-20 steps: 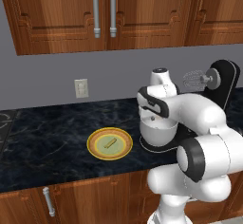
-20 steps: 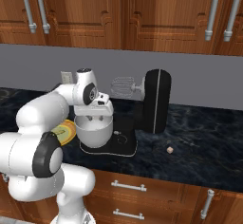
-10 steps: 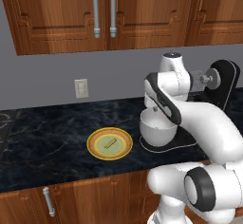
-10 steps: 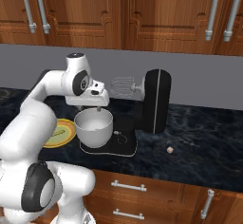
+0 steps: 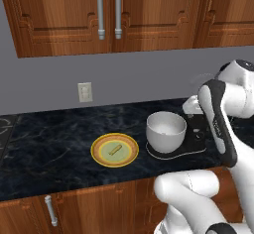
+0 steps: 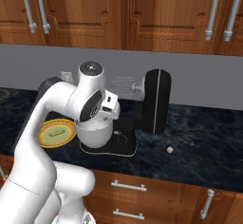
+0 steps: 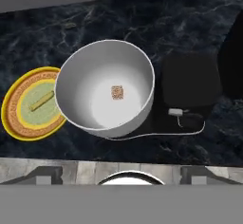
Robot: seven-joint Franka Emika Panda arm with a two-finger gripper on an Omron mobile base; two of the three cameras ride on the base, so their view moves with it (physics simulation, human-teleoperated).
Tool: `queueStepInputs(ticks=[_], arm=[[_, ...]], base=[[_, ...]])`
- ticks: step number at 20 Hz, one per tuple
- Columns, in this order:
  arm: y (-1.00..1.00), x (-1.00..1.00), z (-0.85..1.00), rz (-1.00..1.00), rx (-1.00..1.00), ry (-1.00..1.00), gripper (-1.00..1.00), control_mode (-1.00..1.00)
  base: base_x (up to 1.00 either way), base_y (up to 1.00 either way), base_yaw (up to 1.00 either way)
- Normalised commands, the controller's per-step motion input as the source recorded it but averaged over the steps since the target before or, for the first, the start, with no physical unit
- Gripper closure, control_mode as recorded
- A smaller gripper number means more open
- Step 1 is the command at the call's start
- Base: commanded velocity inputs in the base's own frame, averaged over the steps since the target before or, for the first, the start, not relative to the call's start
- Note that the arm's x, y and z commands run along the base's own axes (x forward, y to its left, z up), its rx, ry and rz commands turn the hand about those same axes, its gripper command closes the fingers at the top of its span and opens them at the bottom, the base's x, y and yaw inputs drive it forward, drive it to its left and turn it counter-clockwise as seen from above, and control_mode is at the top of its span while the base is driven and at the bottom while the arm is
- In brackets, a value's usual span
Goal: Add butter and sugar cubes to the stand mixer bowl and then turn on the stand mixer to begin making frosting.
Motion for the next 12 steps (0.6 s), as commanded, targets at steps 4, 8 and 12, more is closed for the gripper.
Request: queueStepInputs(ticks=[4,8,12], arm=[[-1.00,-0.61,0.04,0.12,0.32,-0.29,-1.00,-1.00],[-1.00,-0.36,0.00,0.19,0.25,-0.30,-1.00,-1.00],[-1.00,-0.01,0.00,0.21,0.11,-0.32,-1.00,-1.00]], base=[[0.00,0.00,0.00],[0.00,0.00,0.00],[0.00,0.00,0.00]])
